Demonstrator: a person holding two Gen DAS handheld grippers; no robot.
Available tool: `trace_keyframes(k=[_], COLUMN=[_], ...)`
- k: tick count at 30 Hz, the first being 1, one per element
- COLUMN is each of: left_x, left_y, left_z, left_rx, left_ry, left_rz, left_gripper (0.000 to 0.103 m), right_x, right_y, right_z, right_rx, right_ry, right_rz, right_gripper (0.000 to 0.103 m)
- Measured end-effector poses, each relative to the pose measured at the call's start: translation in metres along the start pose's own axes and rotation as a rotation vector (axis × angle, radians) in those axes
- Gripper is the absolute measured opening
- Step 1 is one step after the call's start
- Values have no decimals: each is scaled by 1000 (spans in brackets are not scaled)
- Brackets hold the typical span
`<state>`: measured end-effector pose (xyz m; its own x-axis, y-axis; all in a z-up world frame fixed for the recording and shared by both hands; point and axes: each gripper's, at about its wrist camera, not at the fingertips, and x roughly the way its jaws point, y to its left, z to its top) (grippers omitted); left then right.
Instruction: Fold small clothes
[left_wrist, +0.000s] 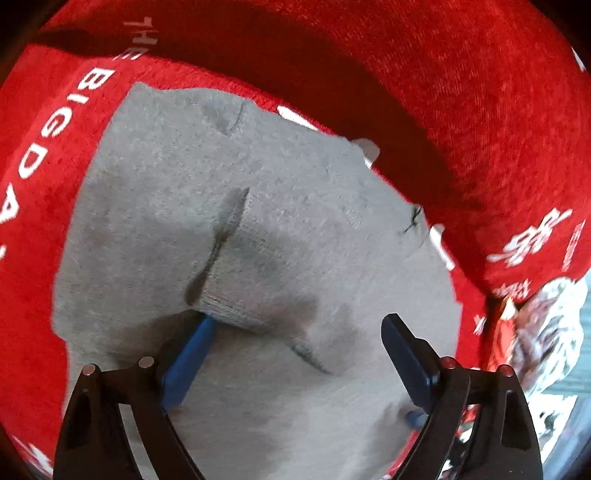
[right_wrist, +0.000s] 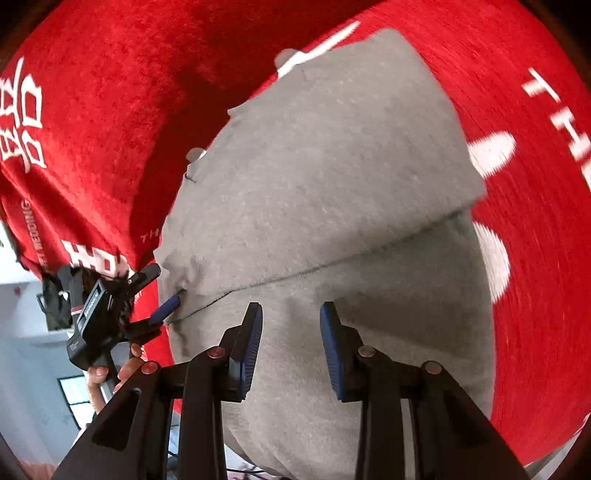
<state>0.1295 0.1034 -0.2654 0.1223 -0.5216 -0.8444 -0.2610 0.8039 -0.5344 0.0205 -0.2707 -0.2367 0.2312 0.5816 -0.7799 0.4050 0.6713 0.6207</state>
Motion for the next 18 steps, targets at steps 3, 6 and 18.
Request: trace_keyframes(k=[3,6,18], left_x=[5,-1,-3], left_y=[2,3,13], left_z=[4,5,-21], left_rx=[-63,-82,45], left_ry=[0,-54,-48], left_rz=[-27,-23,44], left_gripper=[36,9,9], right_x=[1,3,-24], right_y=[1,4,-38], right_z=[-2,-2,13], right_rx=[-12,-21,114], right_ry=[9,14,-104], right_rz=[7,8,-41], right_gripper=[35,35,49])
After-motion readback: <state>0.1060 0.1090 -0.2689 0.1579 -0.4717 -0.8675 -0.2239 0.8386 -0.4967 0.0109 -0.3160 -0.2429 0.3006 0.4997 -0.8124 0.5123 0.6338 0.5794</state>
